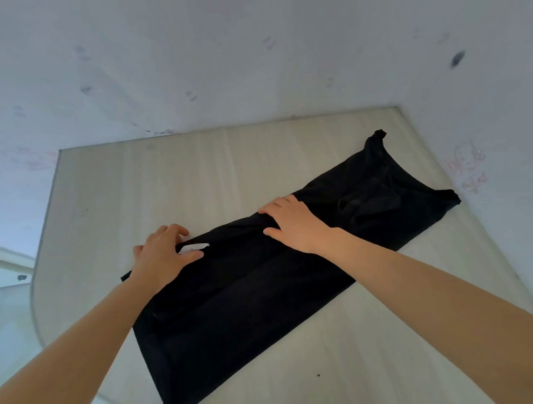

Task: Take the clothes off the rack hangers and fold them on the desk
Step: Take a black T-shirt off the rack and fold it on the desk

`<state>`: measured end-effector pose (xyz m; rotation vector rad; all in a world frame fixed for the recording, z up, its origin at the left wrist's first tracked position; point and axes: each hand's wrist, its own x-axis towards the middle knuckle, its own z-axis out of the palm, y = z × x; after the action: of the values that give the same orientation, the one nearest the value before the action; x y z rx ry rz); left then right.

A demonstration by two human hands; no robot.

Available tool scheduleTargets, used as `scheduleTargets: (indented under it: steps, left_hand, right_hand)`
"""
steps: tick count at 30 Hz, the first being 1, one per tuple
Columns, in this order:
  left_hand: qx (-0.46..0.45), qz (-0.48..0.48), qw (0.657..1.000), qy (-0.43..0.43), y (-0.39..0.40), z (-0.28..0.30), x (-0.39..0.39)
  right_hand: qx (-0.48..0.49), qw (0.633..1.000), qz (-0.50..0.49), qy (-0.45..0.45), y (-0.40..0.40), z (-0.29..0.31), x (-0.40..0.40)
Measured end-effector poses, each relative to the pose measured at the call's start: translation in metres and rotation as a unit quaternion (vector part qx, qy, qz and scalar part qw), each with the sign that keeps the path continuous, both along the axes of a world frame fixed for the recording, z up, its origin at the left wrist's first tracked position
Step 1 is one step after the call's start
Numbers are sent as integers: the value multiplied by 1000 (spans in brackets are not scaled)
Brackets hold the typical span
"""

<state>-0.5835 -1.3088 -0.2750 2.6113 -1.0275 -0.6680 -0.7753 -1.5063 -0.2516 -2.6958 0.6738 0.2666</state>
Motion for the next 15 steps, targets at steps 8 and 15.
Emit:
scheduleTargets:
  steps: [8, 15]
  left_hand:
    - [5, -51, 998, -28, 18, 14, 28]
    - [-62, -222, 951, -205, 61, 14, 6]
  right_hand:
    - [-39, 998, -37, -38, 11, -8, 27]
    - [-109, 972, -5, -207, 31, -4, -20]
